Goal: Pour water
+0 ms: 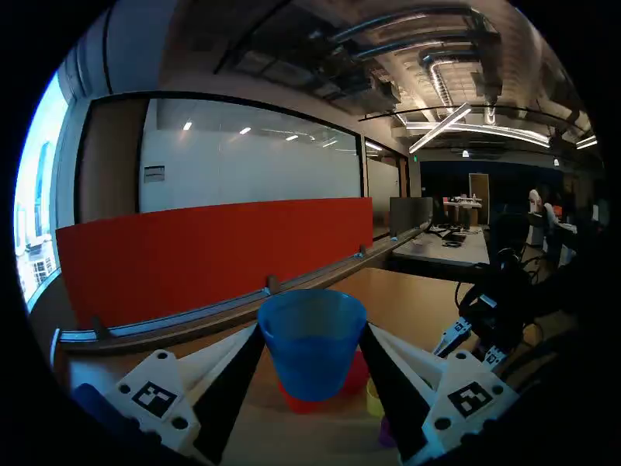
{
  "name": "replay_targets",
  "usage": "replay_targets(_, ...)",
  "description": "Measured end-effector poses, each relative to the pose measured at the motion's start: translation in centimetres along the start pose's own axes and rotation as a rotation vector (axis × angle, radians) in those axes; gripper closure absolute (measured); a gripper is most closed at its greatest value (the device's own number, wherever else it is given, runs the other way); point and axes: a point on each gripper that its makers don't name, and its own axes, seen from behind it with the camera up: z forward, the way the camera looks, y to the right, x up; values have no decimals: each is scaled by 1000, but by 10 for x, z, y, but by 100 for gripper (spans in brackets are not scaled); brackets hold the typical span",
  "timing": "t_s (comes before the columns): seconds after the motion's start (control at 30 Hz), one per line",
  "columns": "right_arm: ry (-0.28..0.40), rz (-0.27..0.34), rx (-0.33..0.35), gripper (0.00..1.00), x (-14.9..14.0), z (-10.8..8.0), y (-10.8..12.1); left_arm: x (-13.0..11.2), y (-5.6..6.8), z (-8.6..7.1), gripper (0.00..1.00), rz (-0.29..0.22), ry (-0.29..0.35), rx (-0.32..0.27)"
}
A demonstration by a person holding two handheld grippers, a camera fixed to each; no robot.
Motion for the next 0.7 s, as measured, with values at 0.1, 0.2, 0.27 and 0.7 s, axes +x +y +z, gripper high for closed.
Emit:
replay_targets(0.1,1,3,5,10,-1,1,-1,-1,0,-1,15,0,-2,-1)
replay_targets(0.2,6,9,8,11,2,-1,-1,-3,2,-2,15,2,-5,-3)
replay_targets(0.27,17,11,10,11,6,-4,-1,-5,3,-3,15,2,-8,-6)
replay_targets(0.7,119,-14,28,11,63,-31,-5,-11,8,-14,15,-4,-11,-7)
